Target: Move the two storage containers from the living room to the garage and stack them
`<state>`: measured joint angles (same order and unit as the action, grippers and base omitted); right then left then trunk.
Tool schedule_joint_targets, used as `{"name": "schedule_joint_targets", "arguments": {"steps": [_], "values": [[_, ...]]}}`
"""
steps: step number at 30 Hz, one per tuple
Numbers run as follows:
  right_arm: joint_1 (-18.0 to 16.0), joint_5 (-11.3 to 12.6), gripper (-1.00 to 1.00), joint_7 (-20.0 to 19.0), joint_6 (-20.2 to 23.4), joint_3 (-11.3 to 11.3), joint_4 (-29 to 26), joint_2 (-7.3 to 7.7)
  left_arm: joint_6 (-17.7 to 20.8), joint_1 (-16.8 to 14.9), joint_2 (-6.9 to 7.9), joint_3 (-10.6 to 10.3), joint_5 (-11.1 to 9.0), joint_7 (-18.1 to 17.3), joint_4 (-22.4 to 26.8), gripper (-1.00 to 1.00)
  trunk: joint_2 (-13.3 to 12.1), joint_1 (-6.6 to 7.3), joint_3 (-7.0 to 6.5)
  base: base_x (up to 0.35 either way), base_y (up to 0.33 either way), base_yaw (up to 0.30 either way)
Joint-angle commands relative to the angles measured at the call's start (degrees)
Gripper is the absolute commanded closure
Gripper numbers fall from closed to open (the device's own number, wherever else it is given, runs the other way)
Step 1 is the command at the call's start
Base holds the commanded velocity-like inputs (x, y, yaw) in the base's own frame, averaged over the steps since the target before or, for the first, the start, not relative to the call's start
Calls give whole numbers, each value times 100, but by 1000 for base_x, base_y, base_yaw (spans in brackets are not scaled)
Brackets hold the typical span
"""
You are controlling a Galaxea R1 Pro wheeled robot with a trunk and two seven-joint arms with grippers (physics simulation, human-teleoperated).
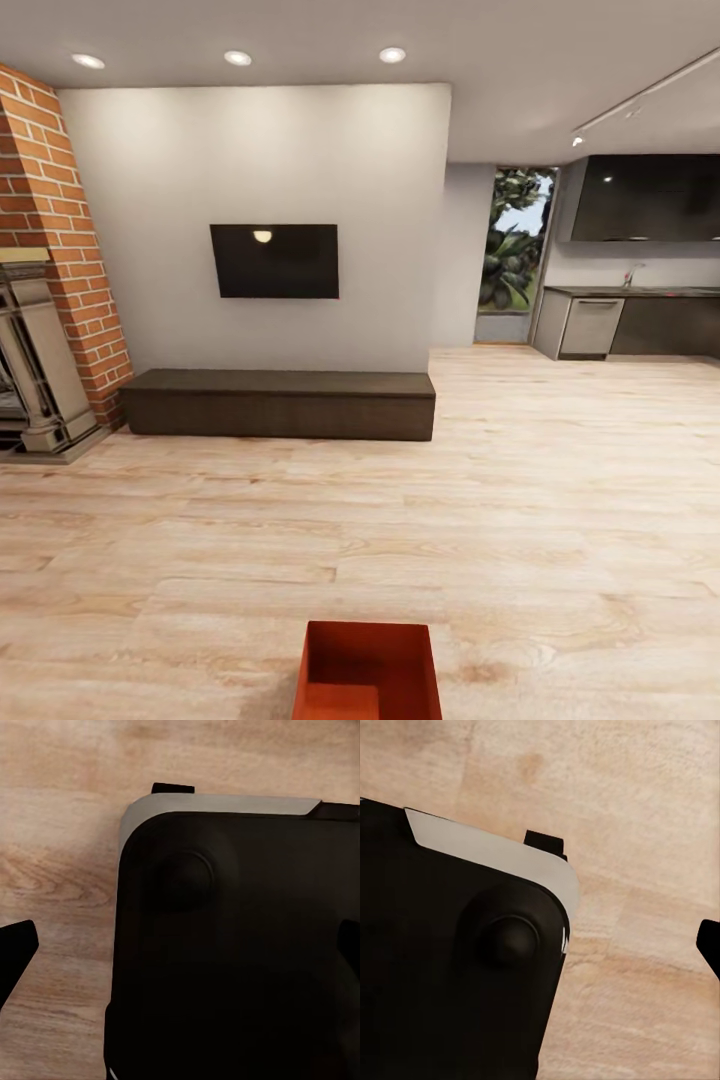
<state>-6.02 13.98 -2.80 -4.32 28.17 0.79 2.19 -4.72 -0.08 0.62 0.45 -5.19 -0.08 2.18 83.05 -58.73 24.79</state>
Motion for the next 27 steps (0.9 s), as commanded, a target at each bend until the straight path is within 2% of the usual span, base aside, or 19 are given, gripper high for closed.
{"name": "schedule_joint_targets", "arguments": {"steps": [1,27], "values": [[-6,61,-100,-28,-25,40,9,1,-12,-1,0,-1,-53,-1,1,-100,3,0,5,10,0,0],[-4,72,-100,-59,-24,40,9,5,-10,-1,0,-1,-55,-1,1,-100,3,0,8,0,0,0]]}}
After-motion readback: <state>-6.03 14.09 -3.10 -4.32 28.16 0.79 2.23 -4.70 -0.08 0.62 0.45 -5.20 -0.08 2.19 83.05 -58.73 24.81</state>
